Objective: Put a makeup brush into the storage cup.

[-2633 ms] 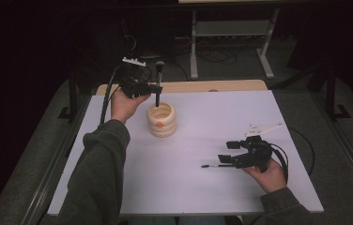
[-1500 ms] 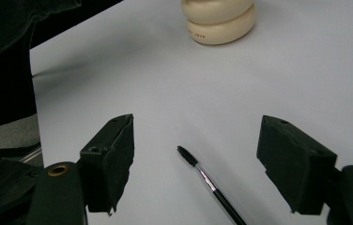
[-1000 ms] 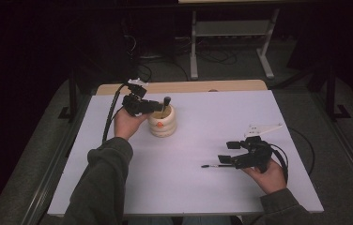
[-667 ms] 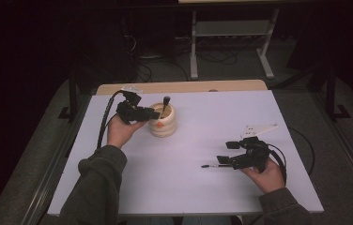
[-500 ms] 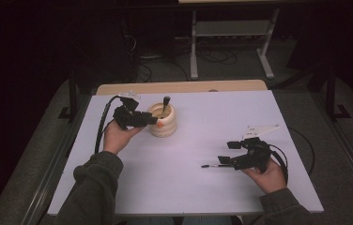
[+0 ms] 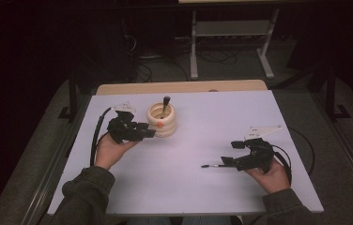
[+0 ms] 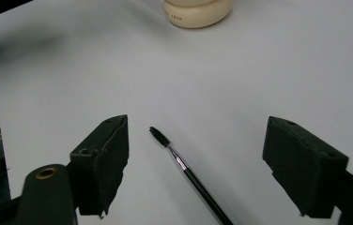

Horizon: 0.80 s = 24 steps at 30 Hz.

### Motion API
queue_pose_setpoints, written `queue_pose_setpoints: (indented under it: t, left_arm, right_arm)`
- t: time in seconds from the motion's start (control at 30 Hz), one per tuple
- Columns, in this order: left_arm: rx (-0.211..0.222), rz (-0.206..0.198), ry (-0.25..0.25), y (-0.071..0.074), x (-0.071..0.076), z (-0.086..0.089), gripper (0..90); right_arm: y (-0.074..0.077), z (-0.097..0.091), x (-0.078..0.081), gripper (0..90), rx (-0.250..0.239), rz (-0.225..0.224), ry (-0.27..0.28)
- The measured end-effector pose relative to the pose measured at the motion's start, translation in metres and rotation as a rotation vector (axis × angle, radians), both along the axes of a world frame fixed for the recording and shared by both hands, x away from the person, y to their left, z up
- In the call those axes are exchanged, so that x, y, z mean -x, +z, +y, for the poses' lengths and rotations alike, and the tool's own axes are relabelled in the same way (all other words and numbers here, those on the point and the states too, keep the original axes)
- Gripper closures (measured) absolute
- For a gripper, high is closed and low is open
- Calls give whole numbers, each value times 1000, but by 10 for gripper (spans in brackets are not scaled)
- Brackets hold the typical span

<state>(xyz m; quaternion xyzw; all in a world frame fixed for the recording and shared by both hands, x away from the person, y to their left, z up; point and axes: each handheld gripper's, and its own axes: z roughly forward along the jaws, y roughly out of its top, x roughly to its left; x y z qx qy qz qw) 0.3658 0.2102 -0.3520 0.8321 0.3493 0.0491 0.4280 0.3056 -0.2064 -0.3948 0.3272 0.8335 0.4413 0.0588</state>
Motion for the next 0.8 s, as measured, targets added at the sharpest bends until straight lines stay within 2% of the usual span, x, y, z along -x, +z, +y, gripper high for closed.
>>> queue_pose_setpoints:
  t: [0.13, 0.27, 0.4, 0.5, 0.6, 0.67, 0.8]
  left_arm:
    - [13, 7, -15, -4, 7, 1, 504]
    - [27, 13, -24, -10, 16, 1, 509]
    - [13, 2, -23, -15, 25, -2, 505]
    - [-5, -2, -30, -18, 32, -5, 491]
    - [-2, -7, -36, -19, 38, -6, 481]
    - [-4, -12, -39, -20, 42, -6, 475]
    - [-13, -20, -56, -21, 49, -9, 462]
  right_arm:
    - [-1, -1, -1, 207, -2, -3, -6]
    - [-3, -3, 0, 207, 18, 4, -11]
    - [-2, -4, -1, 195, 18, -13, -7]
    - [-1, -4, 0, 198, 38, -21, 5]
    - [2, -7, 1, 197, 58, -25, 16]
    - [4, -10, 1, 210, 52, -26, 22]
    - [11, -16, 1, 247, 96, -28, 15]
